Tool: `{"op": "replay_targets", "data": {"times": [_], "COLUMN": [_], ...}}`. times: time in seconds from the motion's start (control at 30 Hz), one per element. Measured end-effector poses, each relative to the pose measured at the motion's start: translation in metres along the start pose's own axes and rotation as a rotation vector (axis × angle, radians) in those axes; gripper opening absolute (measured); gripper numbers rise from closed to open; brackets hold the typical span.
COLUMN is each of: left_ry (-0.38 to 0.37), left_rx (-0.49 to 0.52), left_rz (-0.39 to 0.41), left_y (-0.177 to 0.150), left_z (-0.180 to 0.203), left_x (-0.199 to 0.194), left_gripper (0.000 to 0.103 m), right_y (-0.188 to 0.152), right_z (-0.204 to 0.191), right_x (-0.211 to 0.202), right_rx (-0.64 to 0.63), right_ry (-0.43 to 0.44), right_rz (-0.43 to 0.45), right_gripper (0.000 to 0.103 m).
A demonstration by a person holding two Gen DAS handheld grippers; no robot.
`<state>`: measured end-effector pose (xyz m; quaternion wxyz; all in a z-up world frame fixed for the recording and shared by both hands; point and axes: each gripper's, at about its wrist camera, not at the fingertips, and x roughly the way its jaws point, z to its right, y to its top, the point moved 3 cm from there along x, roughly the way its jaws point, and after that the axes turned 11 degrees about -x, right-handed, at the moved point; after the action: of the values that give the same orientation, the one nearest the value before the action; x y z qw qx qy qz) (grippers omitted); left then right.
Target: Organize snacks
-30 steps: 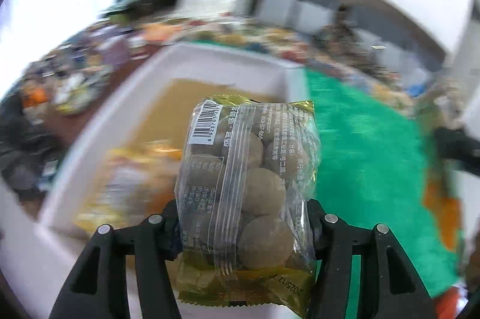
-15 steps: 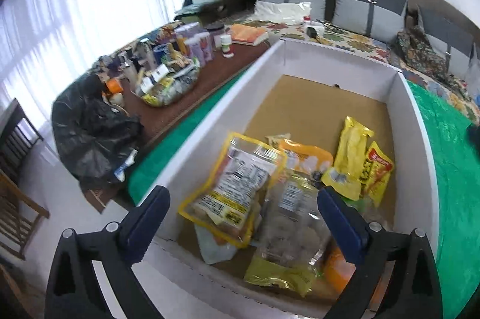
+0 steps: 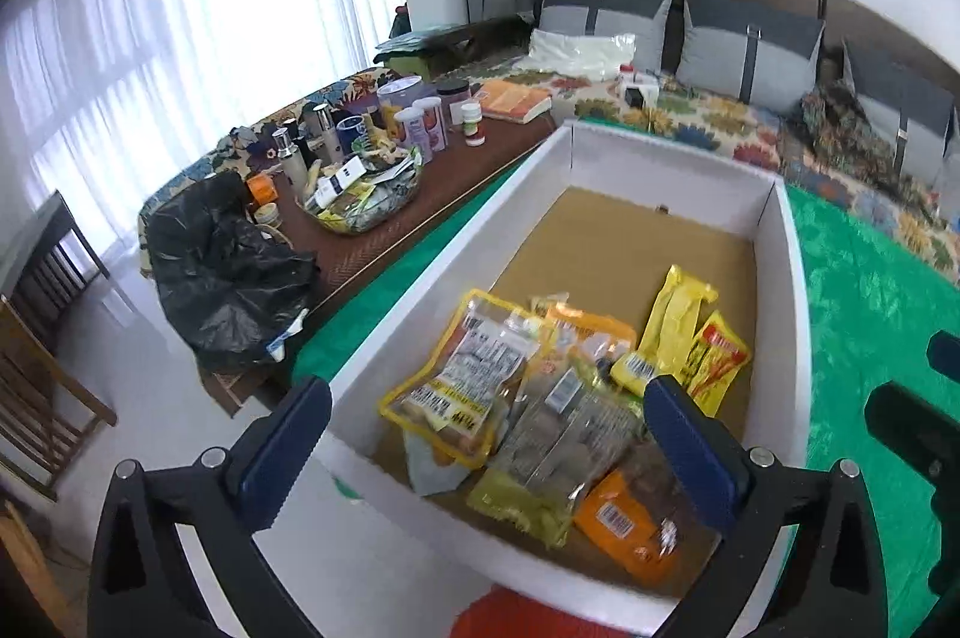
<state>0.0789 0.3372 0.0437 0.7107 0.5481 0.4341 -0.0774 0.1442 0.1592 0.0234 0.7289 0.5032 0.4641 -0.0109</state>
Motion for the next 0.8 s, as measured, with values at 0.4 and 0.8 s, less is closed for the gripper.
{"op": "replay_targets", "data": {"times": [0.4, 0.8], "left_ry": [0.008, -0.018], "left_rx": [0.032, 0.021], "left_rz": [-0.038, -0.058], "left_y": [-0.009, -0.012], "left_z": [-0.005, -0.004], "left_x": [-0.014, -0.010], "left_gripper": [0.103, 0.103], "right_y": [-0.009, -0.016], "right_z": [-0.011, -0.016], "right_x": [-0.001, 0.009], "right_rx": [0.030, 0.011], "right_ry": [-0.007, -0.013], "right_rz": [-0.074, -0.097], "right_gripper": [0.085, 0.085]}}
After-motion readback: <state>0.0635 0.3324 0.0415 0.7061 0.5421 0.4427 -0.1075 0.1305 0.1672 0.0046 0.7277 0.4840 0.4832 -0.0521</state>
